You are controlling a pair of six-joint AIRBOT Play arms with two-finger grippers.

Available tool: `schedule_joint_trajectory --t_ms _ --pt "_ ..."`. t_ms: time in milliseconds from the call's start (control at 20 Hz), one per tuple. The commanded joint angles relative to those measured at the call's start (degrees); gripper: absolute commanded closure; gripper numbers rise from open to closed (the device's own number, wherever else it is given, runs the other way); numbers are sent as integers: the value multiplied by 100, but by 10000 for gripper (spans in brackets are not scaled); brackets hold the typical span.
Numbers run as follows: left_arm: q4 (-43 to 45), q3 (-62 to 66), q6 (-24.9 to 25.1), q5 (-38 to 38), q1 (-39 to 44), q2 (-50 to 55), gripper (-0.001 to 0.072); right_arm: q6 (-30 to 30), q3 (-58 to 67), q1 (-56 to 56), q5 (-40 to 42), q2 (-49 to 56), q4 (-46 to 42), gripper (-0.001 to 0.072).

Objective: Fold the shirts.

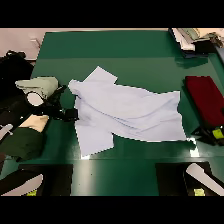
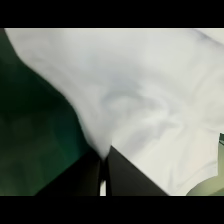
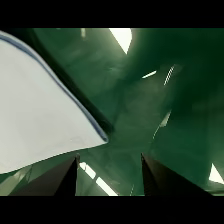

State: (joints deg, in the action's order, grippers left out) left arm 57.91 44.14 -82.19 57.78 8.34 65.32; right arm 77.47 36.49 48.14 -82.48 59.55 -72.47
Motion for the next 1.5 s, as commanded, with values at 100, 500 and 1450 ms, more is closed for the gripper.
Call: schedule_joint_trajectory --t_ms 100,500,1450 --pt "-31 33 15 -37 2 -2 684 -199 -931 35 918 -2 813 282" --pt "-46 149 17 35 0 -48 686 -323 -647 -1626 1388 -39 1283 695" --pt "1379 8100 -789 319 0 -1939 687 240 8358 -2400 -382 -1038 1231 695"
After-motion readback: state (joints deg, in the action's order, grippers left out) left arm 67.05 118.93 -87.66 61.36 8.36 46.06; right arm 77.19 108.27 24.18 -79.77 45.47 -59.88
